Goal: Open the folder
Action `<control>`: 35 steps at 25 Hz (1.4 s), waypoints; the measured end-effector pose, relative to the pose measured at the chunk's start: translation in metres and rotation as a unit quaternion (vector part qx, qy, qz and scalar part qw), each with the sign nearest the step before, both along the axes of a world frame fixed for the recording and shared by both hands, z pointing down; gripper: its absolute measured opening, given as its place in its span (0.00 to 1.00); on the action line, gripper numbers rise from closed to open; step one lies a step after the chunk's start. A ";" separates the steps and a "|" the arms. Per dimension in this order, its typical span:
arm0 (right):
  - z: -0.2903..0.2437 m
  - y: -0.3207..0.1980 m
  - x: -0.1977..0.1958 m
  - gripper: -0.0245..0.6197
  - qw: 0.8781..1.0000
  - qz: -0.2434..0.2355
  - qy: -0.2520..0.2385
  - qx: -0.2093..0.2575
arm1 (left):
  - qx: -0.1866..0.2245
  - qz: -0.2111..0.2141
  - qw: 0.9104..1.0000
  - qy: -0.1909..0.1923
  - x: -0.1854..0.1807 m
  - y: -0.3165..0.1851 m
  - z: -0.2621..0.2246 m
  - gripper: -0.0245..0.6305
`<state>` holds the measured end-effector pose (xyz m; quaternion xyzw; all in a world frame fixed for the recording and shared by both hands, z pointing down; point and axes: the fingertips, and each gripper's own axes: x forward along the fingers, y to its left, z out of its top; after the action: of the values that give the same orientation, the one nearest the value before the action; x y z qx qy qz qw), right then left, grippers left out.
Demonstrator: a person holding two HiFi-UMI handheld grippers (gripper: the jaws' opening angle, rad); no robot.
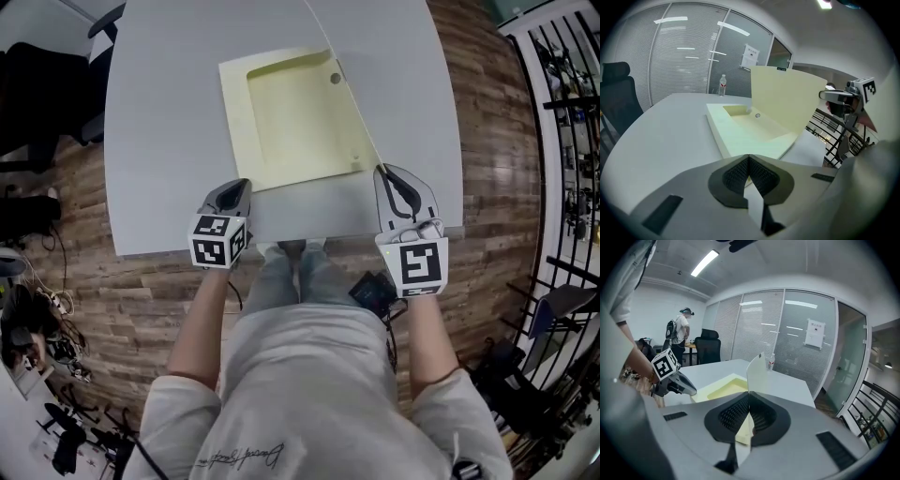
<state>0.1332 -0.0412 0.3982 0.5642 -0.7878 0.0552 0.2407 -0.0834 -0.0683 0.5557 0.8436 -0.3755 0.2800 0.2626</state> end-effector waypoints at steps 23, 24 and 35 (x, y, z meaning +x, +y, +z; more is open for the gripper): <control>0.053 0.009 0.121 0.08 0.991 0.127 -0.020 -0.049 | 0.007 -0.023 0.999 -0.021 -0.019 -0.001 0.002 0.05; 0.055 0.010 0.127 0.08 0.990 0.131 -0.019 -0.051 | 0.007 -0.023 0.999 -0.021 -0.017 0.000 0.001 0.05; 0.089 0.007 0.165 0.08 0.978 0.184 -0.023 -0.091 | 0.013 -0.014 0.999 -0.039 -0.023 -0.002 -0.001 0.05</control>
<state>0.2981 -0.0337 0.4876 0.6739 -0.6673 0.1831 0.2590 -0.1068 -0.0705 0.5547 0.8303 -0.4006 0.3039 0.2404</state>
